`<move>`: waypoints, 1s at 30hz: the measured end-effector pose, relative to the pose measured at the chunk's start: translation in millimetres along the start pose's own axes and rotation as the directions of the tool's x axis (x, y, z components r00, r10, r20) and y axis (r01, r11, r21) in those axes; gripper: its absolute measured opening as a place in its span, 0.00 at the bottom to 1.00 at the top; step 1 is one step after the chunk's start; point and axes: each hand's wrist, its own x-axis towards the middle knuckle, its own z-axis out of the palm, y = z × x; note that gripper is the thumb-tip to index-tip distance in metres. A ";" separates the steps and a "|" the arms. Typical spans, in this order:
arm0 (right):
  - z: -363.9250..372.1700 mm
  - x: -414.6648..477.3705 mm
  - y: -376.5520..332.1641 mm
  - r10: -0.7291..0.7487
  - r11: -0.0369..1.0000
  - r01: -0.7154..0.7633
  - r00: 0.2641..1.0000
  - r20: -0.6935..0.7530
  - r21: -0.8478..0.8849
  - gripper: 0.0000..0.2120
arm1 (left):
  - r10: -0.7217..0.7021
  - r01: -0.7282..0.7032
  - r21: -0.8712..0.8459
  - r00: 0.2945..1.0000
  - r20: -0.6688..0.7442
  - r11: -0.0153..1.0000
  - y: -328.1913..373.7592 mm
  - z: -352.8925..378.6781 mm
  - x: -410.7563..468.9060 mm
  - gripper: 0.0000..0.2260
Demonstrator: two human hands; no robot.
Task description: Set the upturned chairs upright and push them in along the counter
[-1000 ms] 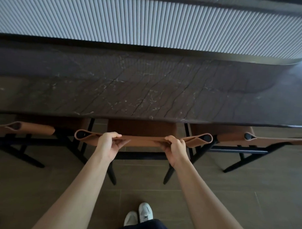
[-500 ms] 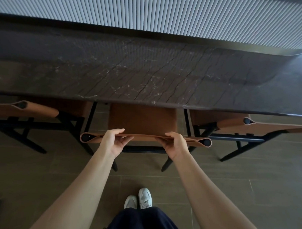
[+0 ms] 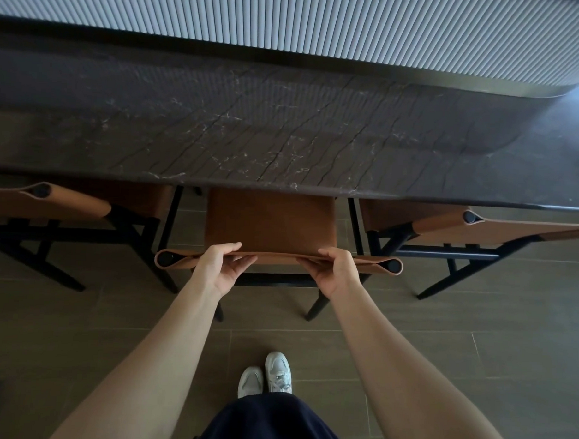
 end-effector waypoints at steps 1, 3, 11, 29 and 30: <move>-0.5 -1.4 0.1 -0.001 1.000 0.001 1.000 0.002 0.001 0.21 | -0.001 0.001 0.005 1.000 0.005 1.000 0.0 -0.2 -0.4 0.21; -1.1 -4.8 0.4 -0.006 1.000 0.006 1.000 -0.004 0.008 0.23 | -0.003 0.003 0.018 1.000 0.010 1.000 -0.1 -0.8 -1.3 0.19; -6.6 -17.3 8.2 -0.031 0.999 0.032 0.999 -0.018 0.044 0.22 | -0.027 0.030 0.078 0.999 -0.037 0.997 -3.2 -1.3 -10.2 0.13; -17.1 -75.1 23.7 -0.076 0.997 0.076 0.997 -0.010 0.018 0.12 | 0.104 -0.112 0.139 0.993 0.061 0.984 -19.8 -10.7 -78.2 0.07; -18.8 -77.9 23.2 -0.075 0.997 0.075 0.997 0.011 -0.001 0.11 | 0.126 -0.135 0.152 0.990 0.068 0.979 -20.8 -12.1 -83.0 0.08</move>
